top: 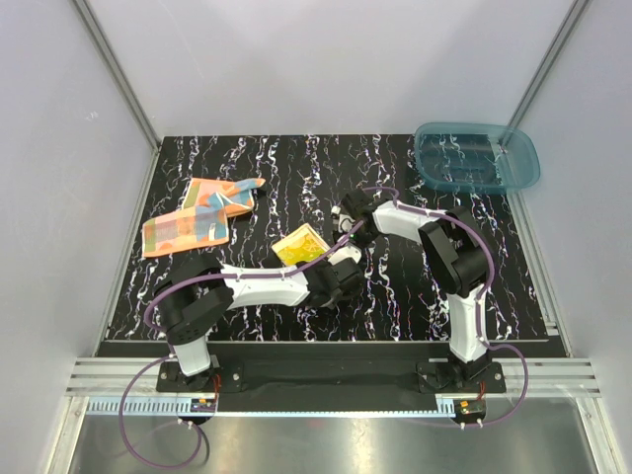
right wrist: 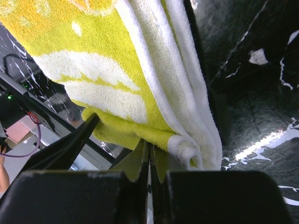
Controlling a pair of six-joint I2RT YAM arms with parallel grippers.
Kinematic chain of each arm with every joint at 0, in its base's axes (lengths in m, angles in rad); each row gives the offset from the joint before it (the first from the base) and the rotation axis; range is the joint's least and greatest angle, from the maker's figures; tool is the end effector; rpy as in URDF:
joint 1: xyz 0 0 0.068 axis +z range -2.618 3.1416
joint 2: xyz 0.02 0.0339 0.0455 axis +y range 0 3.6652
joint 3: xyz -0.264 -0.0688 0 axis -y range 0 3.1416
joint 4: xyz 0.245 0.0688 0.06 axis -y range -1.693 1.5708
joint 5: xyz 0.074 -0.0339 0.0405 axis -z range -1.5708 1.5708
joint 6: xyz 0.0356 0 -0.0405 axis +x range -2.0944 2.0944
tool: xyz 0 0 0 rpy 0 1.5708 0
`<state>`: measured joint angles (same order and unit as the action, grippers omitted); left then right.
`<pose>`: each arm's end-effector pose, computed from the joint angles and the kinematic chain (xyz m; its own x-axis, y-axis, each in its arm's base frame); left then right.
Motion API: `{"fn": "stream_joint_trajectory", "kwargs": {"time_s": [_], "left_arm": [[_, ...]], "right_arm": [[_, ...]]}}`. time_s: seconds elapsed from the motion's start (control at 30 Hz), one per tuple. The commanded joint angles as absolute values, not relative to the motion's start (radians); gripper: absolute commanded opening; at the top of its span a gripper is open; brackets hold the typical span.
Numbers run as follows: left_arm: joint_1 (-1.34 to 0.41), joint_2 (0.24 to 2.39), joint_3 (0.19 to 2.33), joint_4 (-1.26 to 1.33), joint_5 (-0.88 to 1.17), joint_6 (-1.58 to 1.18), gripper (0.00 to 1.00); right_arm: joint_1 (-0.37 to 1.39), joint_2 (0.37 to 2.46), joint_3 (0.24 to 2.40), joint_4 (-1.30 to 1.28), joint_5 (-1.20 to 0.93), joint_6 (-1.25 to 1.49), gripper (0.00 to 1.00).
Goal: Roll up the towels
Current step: Roll the towel
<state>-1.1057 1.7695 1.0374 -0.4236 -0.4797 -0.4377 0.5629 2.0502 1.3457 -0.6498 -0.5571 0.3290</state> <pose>0.1658 -0.2939 0.1565 -0.6724 0.5016 -0.5443 0.4686 0.8577 0.2116 0.3195 0.2239 0.1330 -0.9590 -0.2809 -0.0364 -0.2527 0.7904 0.5581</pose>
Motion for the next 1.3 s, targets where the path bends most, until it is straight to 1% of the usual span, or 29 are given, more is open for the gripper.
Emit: {"fn": "stream_joint_trajectory", "kwargs": {"time_s": [0.0, 0.13, 0.37, 0.5, 0.53, 0.6, 0.63, 0.77, 0.93, 1.1, 1.27], "left_arm": [[-1.094, 1.753, 1.025, -0.508, -0.512, -0.376, 0.52], [-1.095, 1.796, 1.043, -0.529, -0.496, -0.351, 0.52], [-1.095, 1.816, 0.997, -0.480, -0.408, -0.347, 0.52], [-1.097, 1.839, 0.959, -0.465, -0.408, -0.360, 0.50], [-1.100, 1.857, 0.971, -0.475, -0.413, -0.365, 0.47], [-1.114, 1.876, 0.982, -0.492, -0.446, -0.374, 0.46], [-1.115, 1.902, 0.995, -0.502, -0.454, -0.379, 0.40], [-1.123, 1.956, 1.031, -0.528, -0.480, -0.379, 0.26], [-1.131, 1.970, 1.042, -0.534, -0.479, -0.374, 0.15], [-1.121, 1.939, 1.023, -0.519, -0.433, -0.370, 0.12], [-1.098, 1.836, 0.974, -0.468, -0.332, -0.382, 0.11]], "right_arm": [[0.554, 2.091, 1.381, -0.689, -0.480, 0.278, 0.03], [0.552, 2.109, 1.404, -0.698, -0.480, 0.270, 0.03], [0.535, 2.129, 1.428, -0.709, -0.498, 0.256, 0.04], [0.519, 2.131, 1.434, -0.719, -0.508, 0.244, 0.03], [0.515, 2.132, 1.437, -0.721, -0.508, 0.241, 0.04], [0.500, 2.134, 1.440, -0.729, -0.514, 0.236, 0.03], [0.494, 2.138, 1.443, -0.729, -0.517, 0.236, 0.03], [0.483, 2.140, 1.453, -0.730, -0.529, 0.238, 0.04], [0.479, 2.149, 1.451, -0.729, -0.534, 0.232, 0.04], [0.454, 2.137, 1.447, -0.722, -0.548, 0.230, 0.06], [0.419, 2.137, 1.445, -0.727, -0.549, 0.224, 0.06]]}}
